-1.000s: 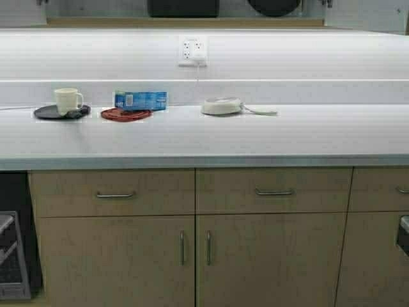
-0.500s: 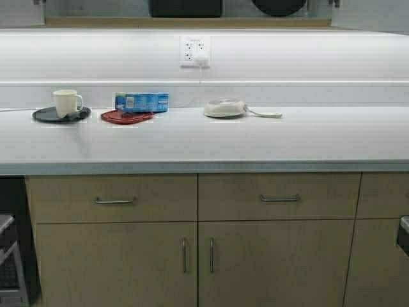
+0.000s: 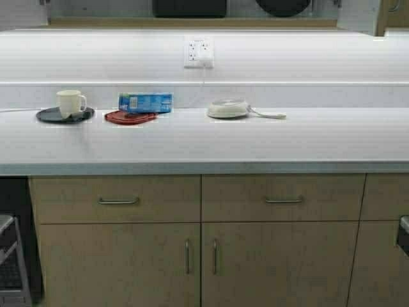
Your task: Open the cabinet, put the pot inside, then close it
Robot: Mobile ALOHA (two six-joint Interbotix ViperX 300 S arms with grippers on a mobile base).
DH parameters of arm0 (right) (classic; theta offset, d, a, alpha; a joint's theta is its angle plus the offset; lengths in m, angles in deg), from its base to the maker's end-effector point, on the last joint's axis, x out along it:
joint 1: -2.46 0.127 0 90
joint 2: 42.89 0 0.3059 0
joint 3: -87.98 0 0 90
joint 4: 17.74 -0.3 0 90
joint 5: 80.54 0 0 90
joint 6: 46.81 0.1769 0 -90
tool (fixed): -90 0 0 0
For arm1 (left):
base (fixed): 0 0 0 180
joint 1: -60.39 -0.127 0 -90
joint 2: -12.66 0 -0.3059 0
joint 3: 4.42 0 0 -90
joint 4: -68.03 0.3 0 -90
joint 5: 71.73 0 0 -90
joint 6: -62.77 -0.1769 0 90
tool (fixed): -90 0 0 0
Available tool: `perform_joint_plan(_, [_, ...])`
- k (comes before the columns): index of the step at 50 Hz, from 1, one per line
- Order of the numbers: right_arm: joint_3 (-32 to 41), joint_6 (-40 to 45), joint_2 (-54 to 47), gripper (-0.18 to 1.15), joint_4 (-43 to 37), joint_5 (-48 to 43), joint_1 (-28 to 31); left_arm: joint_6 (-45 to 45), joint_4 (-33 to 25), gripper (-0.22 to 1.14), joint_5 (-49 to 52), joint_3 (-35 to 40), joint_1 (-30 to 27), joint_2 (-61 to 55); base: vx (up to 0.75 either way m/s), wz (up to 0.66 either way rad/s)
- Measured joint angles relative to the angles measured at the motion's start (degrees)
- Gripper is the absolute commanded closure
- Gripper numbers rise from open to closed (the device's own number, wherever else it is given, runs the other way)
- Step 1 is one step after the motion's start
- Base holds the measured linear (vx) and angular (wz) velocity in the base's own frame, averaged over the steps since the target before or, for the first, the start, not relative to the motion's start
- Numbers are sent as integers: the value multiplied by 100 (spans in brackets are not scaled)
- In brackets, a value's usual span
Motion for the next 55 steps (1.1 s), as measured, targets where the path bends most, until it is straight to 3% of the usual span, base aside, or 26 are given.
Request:
perform_joint_plan(12, [-1099, 9, 1046, 89, -9, -123, 26, -62, -9, 87, -176, -1389, 88, 1327, 0, 0])
perform_joint_plan(20, [-2206, -9, 1687, 89, -9, -158, 536, -79, 35, 87, -404, -2127, 773, 1793, 0, 0])
perform_joint_plan(28, [-3111, 0, 2171, 89, -26, -404, 1028, -88, 105, 87, -536, -2206, 1450, 1591, 0, 0])
perform_joint_plan(36, [-3524, -9, 2355, 89, -35, -606, 1274, -97, 149, 87, -694, -1775, 1978, 949, 0, 0])
perform_joint_plan(55, [-3630, 9, 2496, 89, -44, -633, 1661, -88, 149, 87, -580, 185, 2382, -756, 2, -1])
